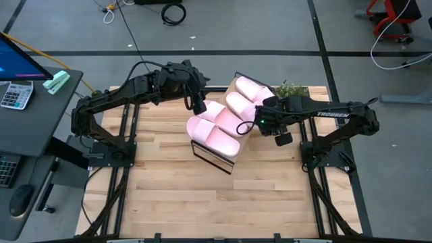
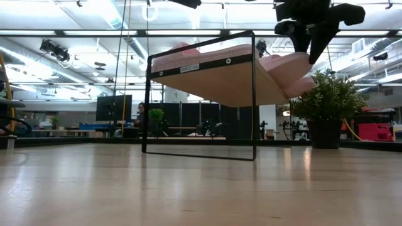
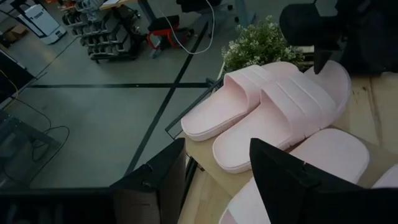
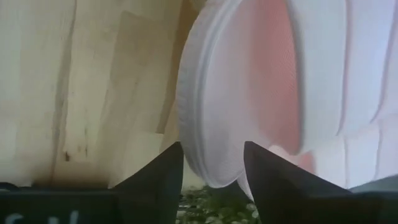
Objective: Pick and place slides into the shelf
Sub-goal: Put the pink slide on the shelf
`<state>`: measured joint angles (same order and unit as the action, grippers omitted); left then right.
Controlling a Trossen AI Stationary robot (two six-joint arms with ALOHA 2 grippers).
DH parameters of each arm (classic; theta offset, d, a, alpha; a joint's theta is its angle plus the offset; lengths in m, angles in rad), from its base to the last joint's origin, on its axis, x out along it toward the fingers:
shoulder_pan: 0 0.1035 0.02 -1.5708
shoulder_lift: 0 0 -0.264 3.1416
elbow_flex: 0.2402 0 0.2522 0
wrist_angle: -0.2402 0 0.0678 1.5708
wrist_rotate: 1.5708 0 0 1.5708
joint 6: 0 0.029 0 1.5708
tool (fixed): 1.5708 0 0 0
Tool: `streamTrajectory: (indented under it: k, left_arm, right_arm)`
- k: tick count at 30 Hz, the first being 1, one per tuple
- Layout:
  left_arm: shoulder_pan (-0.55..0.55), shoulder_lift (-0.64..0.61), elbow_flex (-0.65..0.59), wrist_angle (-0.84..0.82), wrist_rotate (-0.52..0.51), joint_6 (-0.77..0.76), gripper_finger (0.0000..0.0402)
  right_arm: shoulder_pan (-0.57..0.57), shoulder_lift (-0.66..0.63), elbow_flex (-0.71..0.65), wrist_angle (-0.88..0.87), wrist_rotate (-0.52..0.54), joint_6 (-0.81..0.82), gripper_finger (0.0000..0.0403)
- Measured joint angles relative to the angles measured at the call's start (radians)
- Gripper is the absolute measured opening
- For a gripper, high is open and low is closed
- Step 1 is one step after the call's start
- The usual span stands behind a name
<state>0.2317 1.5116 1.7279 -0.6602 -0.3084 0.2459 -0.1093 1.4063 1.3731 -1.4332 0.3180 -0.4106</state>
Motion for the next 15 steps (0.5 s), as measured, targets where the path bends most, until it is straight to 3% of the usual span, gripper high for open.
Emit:
streamTrajectory:
  k: [9, 15]
  left_arm:
    - [0.0, 0.0, 0.0, -0.011, 0.0, 0.0, 0.0178]
    - [0.0, 0.0, 0.0, -0.011, 0.0, 0.0, 0.0183]
  right_arm:
    - [0.0, 0.0, 0.0, -0.027, -0.061, 0.112, 0.0176]
    - [0.0, 0.0, 0.0, -0.033, -0.017, 0.138, 0.0173]
